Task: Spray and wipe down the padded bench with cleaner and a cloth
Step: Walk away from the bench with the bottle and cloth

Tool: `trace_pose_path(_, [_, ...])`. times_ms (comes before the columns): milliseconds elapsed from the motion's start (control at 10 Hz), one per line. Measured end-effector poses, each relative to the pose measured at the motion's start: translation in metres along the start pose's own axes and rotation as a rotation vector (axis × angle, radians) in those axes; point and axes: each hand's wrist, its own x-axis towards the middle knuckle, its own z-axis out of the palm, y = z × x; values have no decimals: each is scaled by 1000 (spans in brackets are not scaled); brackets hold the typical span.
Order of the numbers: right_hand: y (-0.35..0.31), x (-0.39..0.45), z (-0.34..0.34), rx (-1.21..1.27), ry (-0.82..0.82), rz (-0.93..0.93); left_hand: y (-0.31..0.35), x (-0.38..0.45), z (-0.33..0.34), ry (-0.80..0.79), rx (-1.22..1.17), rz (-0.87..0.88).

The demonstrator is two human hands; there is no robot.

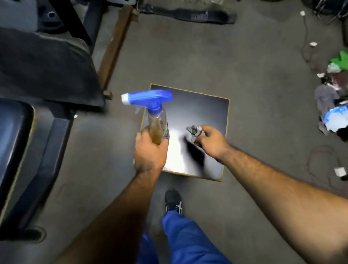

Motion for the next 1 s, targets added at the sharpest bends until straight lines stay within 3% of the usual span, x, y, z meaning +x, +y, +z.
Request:
trace_pose_path(200, [23,37,2,-147,76,-56,5,29,51,-17,94,58])
trace_pose_path(400, [33,85,19,-403,210,-365,4,54,86,4,104,83])
trace_pose_path(500, [51,103,40,-717,146,-341,-7,63,98,17,147,99])
trace_pose_path(900, [67,109,66,-874,210,-305,-26,73,108,17,135,124])
trace_pose_path(1000, [52,115,55,-869,102,-238,-18,72,104,-23,128,76])
